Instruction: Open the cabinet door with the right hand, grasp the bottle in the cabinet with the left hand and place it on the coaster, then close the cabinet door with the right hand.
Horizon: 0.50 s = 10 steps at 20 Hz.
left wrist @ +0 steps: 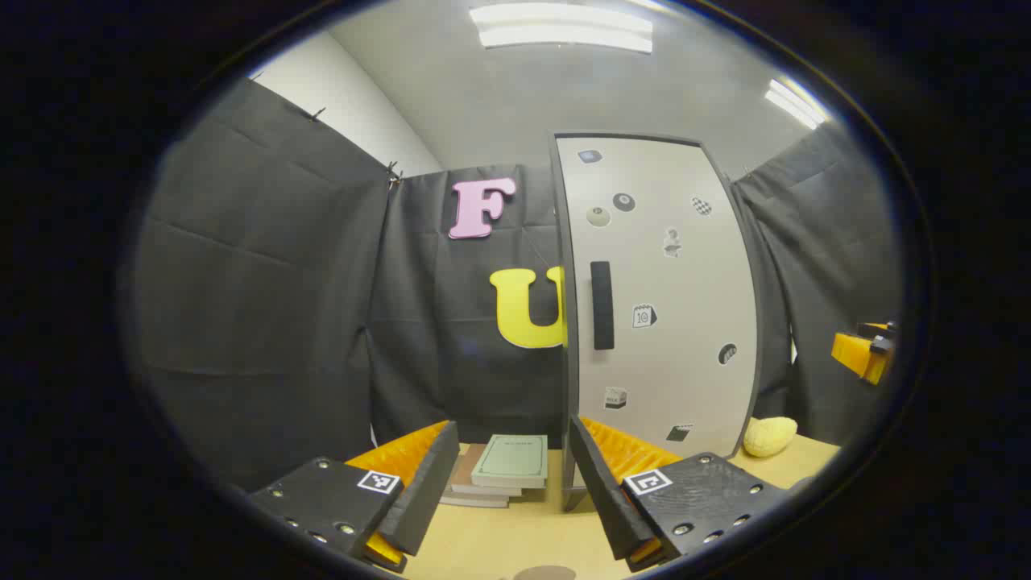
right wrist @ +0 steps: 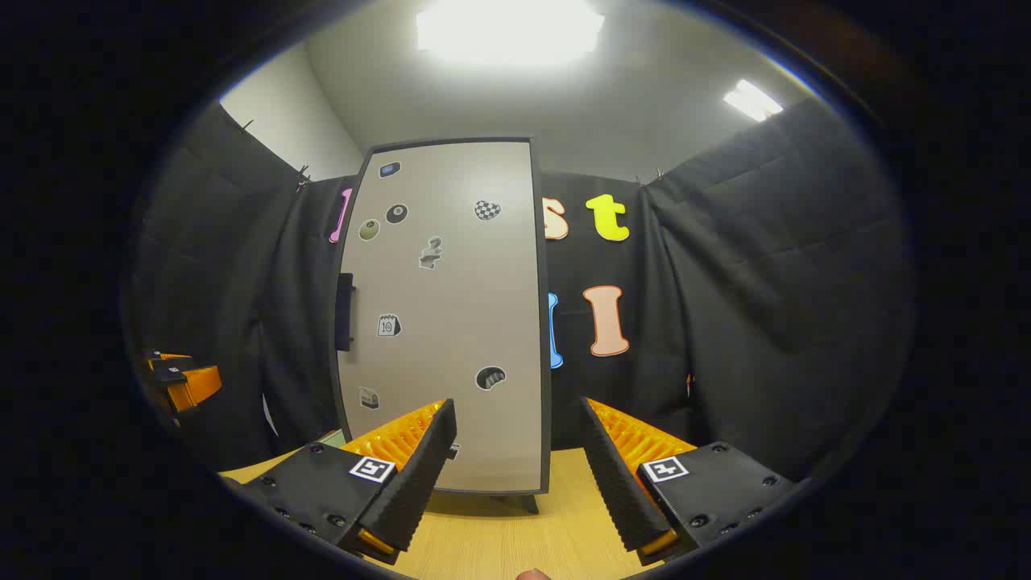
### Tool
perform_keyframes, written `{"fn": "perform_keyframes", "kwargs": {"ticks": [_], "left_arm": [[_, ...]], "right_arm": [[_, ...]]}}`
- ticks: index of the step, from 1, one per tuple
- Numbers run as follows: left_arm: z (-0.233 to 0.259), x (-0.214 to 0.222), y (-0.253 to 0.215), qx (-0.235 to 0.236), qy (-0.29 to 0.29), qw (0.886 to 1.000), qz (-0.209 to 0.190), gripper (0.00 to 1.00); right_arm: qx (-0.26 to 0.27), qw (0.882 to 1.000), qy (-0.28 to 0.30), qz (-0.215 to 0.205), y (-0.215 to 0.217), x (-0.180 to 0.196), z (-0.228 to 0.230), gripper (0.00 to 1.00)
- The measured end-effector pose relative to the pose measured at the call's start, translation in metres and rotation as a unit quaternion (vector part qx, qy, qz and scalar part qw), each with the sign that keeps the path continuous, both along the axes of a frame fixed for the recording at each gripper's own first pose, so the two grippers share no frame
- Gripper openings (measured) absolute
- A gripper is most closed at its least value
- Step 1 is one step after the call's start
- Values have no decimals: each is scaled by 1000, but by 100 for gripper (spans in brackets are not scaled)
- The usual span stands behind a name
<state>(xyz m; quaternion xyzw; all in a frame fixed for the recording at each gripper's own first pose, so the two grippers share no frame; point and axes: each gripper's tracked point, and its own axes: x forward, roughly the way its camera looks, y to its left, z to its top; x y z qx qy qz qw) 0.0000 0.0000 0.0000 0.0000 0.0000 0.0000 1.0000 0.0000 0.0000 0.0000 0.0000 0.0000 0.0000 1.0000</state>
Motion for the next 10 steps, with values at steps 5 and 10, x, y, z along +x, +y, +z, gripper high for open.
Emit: {"fn": "perform_keyframes", "kwargs": {"ticks": [5,10], "left_arm": [[-3,6,1,2,4,1000,-1,83],[-5,13,-2,3,7,1000,-5,83]], "right_arm": [[-5,1000,-2,-3,-3,1,0,96],[-5,1000,2,-7,-2,3,-2,96]]}}
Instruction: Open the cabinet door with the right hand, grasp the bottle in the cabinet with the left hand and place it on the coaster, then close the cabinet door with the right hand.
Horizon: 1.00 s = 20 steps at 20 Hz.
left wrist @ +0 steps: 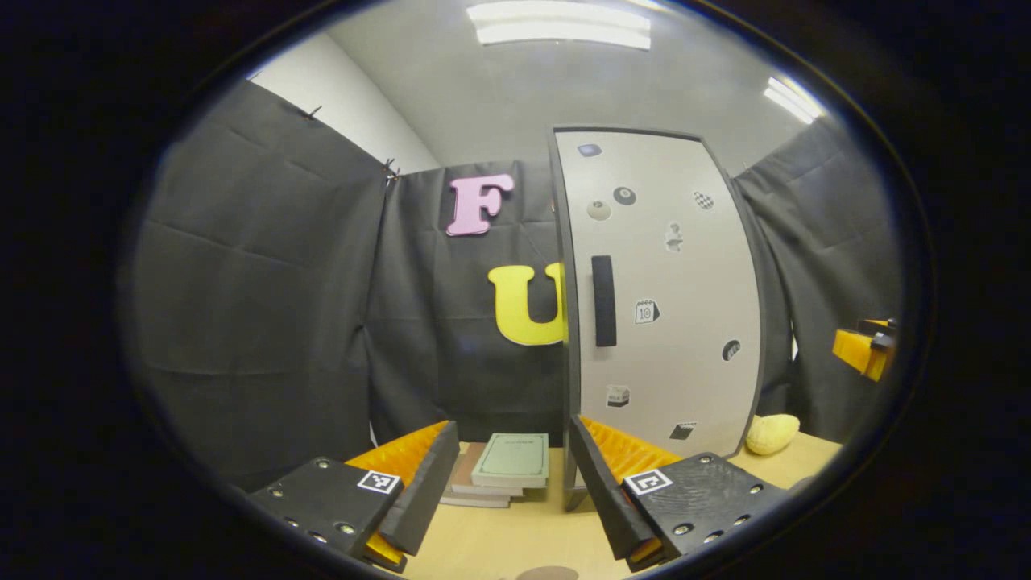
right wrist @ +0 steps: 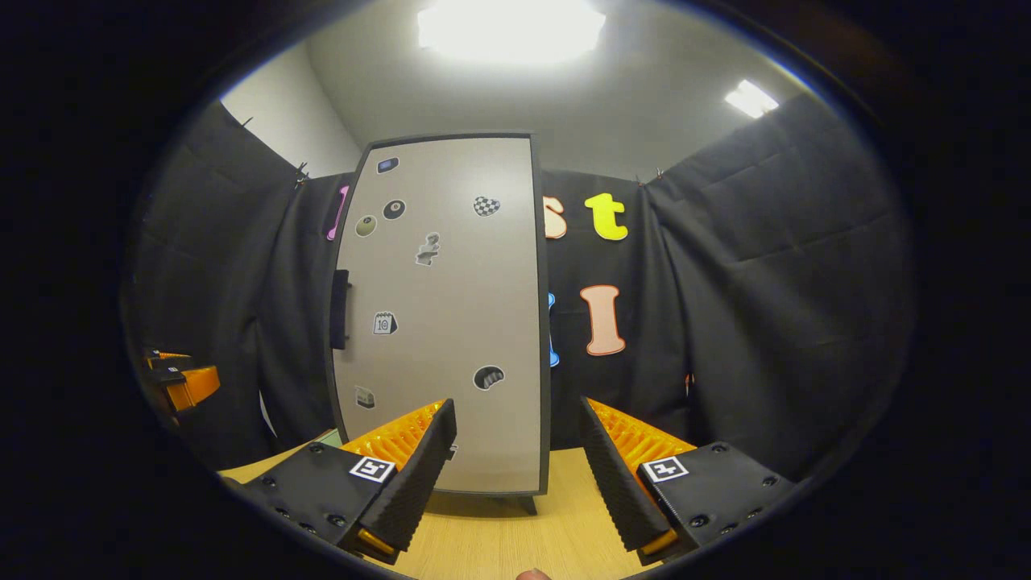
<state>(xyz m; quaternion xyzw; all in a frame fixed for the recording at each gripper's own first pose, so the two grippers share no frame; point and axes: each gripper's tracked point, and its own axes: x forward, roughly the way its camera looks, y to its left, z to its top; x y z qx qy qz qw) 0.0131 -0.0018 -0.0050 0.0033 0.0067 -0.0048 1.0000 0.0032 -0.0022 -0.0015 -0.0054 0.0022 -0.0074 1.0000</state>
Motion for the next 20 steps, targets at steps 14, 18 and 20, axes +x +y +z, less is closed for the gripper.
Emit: {"fn": "perform_keyframes", "kwargs": {"ticks": [14,18,20], "left_arm": [[4,-7,15,11,-8,1000,11,82],[6,-17,36,15,-10,999,26,83],[7,-24,50,19,-9,999,38,82]], "right_arm": [[6,1000,-5,17,26,9,17,95],[14,999,-13,42,55,24,36,95],[13,998,-13,56,74,37,45,96]]}}
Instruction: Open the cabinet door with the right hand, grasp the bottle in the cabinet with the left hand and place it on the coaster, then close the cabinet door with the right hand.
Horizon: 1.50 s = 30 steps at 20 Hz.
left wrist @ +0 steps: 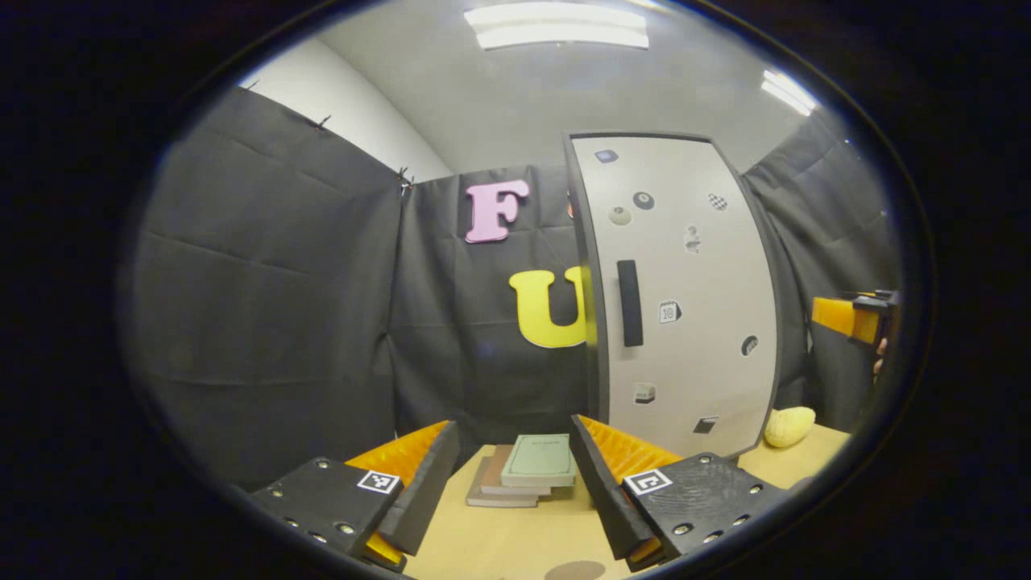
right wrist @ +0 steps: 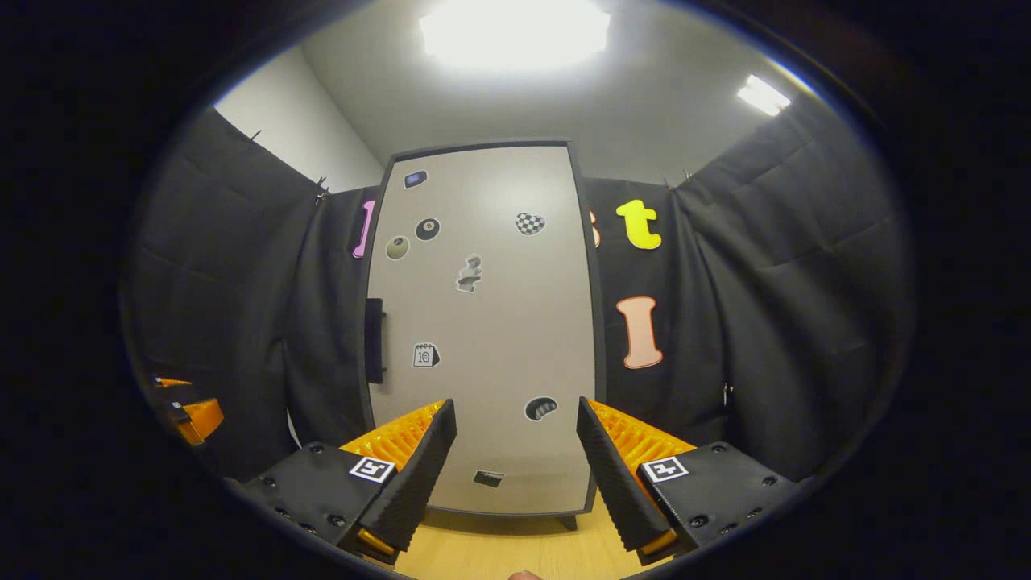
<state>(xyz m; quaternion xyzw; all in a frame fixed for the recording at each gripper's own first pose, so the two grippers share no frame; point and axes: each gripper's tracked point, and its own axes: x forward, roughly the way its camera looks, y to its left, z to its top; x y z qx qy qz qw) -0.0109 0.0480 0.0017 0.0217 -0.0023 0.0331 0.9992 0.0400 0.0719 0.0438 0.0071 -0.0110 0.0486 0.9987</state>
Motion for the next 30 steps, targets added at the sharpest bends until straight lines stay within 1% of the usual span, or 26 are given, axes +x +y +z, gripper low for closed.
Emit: {"fn": "perform_keyframes", "kwargs": {"ticks": [5,6,7,8,11,12,13,14,15,16,17,18,20,21,25,26,27,28,29,30], "left_arm": [[-4,-14,44,7,2,999,33,82],[-6,-17,52,9,4,999,40,82],[-9,-20,60,10,6,999,47,82],[-11,-22,70,10,9,998,54,82],[-20,-29,95,11,17,997,73,82],[-21,-31,104,11,19,997,80,83],[-25,-33,113,10,22,996,86,83],[-27,-36,122,9,25,995,93,83],[-31,-39,130,8,28,995,99,86],[-33,-41,138,7,30,994,105,85],[-35,-42,146,6,33,993,111,85],[-37,-44,153,7,36,993,117,85],[-41,-47,166,8,39,991,127,85],[-42,-49,172,8,40,991,131,82],[-45,-58,190,8,41,989,145,83],[-45,-59,193,8,42,988,147,83],[-47,-61,195,7,43,988,149,83],[-47,-61,197,6,44,988,149,83],[-49,-62,198,5,45,988,149,83],[-49,-62,199,4,45,988,148,83]], "right_arm": [[-10,999,-13,29,53,35,23,96],[-9,999,-14,36,65,42,27,93],[-7,999,-17,44,76,49,32,96],[-5,998,-20,51,87,55,35,93],[-4,998,-14,67,124,73,37,93],[-2,997,-11,72,134,79,38,96],[-1,997,-10,76,145,86,38,95],[-1,997,-9,77,154,94,38,96],[-1,997,-8,78,162,101,38,95],[-3,997,-6,79,171,109,37,93],[-5,997,-3,78,177,116,35,96],[-7,997,2,77,183,121,33,93],[-12,997,14,76,194,135,26,93],[-15,997,23,73,199,142,22,93],[-11,996,57,70,214,161,3,92],[-9,996,62,68,216,164,2,84],[-9,996,64,65,217,169,2,84],[-10,996,64,60,216,172,3,86],[-10,996,64,54,217,178,4,73],[-10,996,67,50,217,180,3,50]]}}
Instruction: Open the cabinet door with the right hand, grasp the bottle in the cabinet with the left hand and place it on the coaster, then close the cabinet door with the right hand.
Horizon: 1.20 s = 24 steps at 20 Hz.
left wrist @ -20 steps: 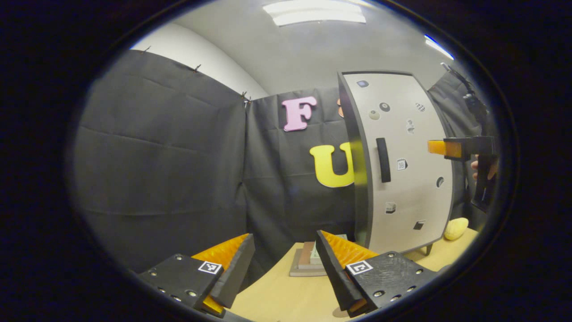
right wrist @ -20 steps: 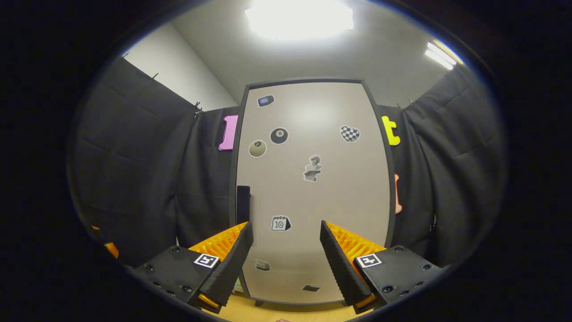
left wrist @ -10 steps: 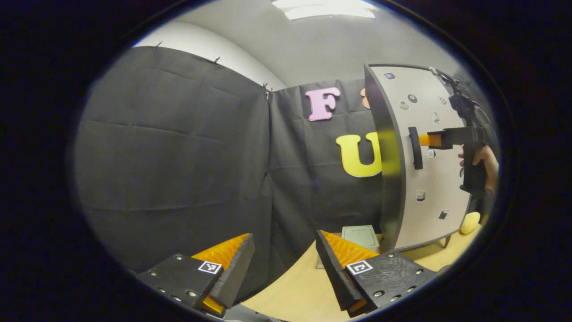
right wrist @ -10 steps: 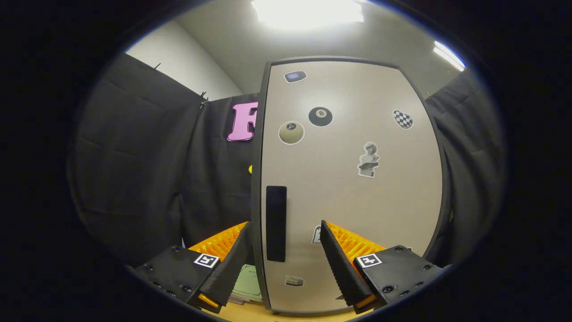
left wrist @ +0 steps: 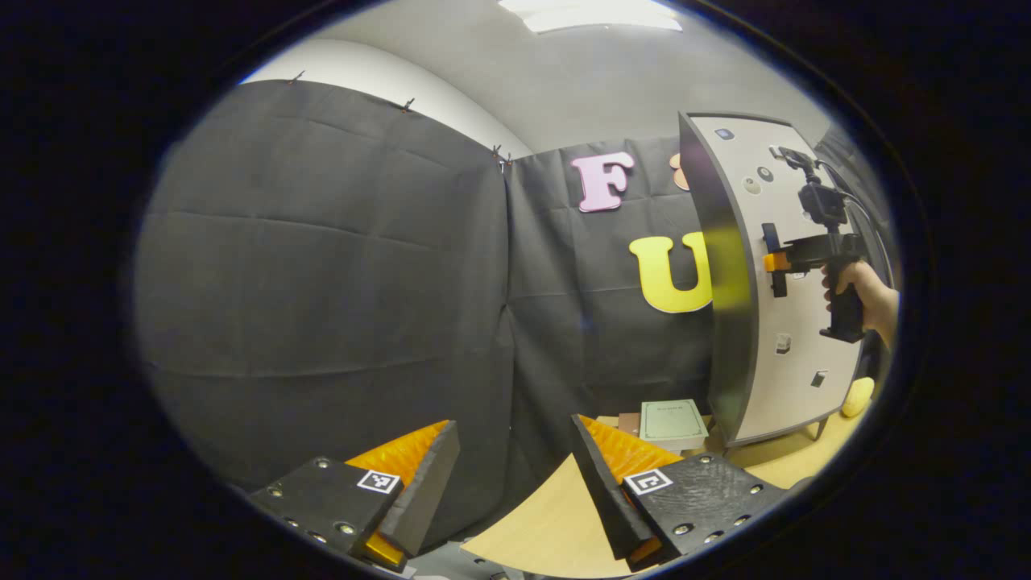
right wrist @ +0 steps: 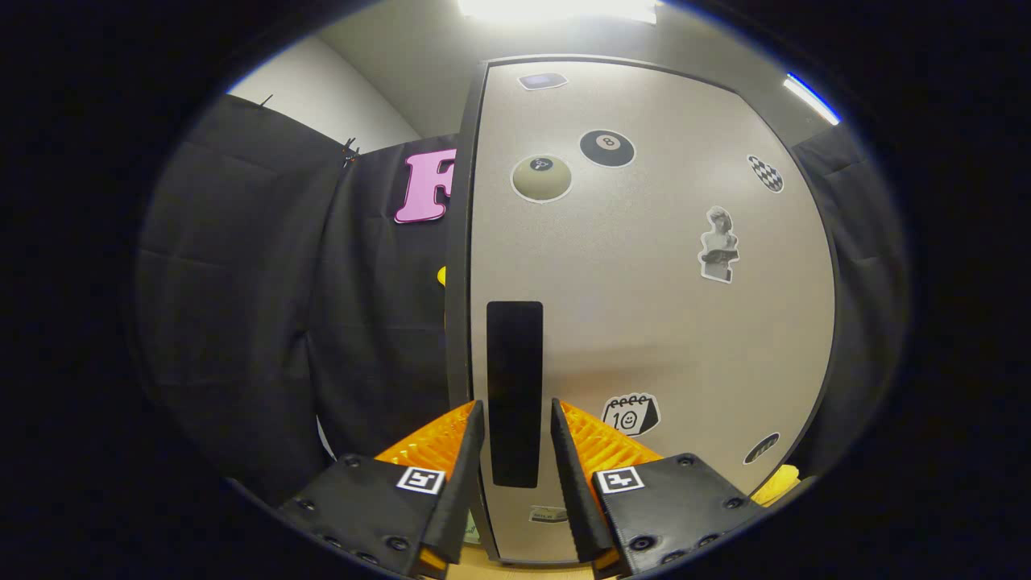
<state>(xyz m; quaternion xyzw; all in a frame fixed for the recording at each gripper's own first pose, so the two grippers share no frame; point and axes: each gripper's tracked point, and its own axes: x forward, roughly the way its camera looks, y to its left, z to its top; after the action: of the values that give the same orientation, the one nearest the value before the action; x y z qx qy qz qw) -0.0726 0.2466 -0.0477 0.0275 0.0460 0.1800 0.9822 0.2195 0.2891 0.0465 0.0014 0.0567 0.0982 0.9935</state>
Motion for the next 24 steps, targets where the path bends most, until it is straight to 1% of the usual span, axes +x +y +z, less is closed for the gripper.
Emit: {"fn": "perform_keyframes", "kwargs": {"ticks": [1,2,4,5,6,7,8,9,10,11,13,14,15,16,17,18,19,20,22,23,24], "left_arm": [[-2,-1,-1,-1,1,1000,-1,85],[-2,-2,-1,-2,1,1000,-3,83],[-3,-1,-3,-5,1,1000,-9,83],[-3,0,-5,-7,0,1000,-13,83],[-3,1,-8,-8,-1,1000,-18,85],[-2,4,-10,-8,-3,1000,-22,86],[-1,7,-12,-8,-5,1000,-25,86],[0,11,-15,-8,-8,1000,-29,85],[2,16,-17,-8,-11,999,-34,86],[3,21,-21,-8,-14,999,-40,86],[7,24,-31,-9,-19,998,-52,85],[8,27,-37,-10,-21,998,-58,86],[8,27,-44,-11,-22,998,-66,86],[9,29,-52,-12,-22,997,-74,83],[9,32,-60,-12,-22,996,-83,83],[10,36,-69,-11,-22,995,-92,83],[13,44,-81,-9,-24,994,-102,83],[16,47,-92,-6,-26,993,-112,85],[21,53,-113,-2,-31,991,-127,85],[21,55,-124,-4,-32,990,-134,83],[20,58,-136,-8,-31,989,-143,83]], "right_arm": [[3,1000,5,-2,1,0,0,41],[7,1000,12,-1,3,-1,-1,41],[6,1000,20,-3,1,-4,-2,42],[4,1000,28,-2,1,-2,-3,35],[7,999,32,2,2,-3,-3,29],[12,999,41,7,1,-5,-6,30],[13,999,45,12,1,-8,-4,21],[14,999,49,18,0,-11,-3,17],[13,998,50,23,-1,-16,-1,21],[15,998,51,30,-1,-23,2,17],[25,997,55,46,-4,-39,5,18],[32,996,57,55,-7,-46,7,21],[36,995,59,66,-10,-52,7,21],[40,995,59,76,-13,-58,10,17],[44,993,62,85,-16,-63,10,21],[48,992,64,94,-18,-67,13,20],[48,991,66,104,-21,-72,12,17],[49,990,66,113,-24,-76,12,17],[52,988,67,130,-31,-82,12,17],[56,986,69,138,-34,-82,12,17],[60,985,72,147,-37,-82,12,17]]}}
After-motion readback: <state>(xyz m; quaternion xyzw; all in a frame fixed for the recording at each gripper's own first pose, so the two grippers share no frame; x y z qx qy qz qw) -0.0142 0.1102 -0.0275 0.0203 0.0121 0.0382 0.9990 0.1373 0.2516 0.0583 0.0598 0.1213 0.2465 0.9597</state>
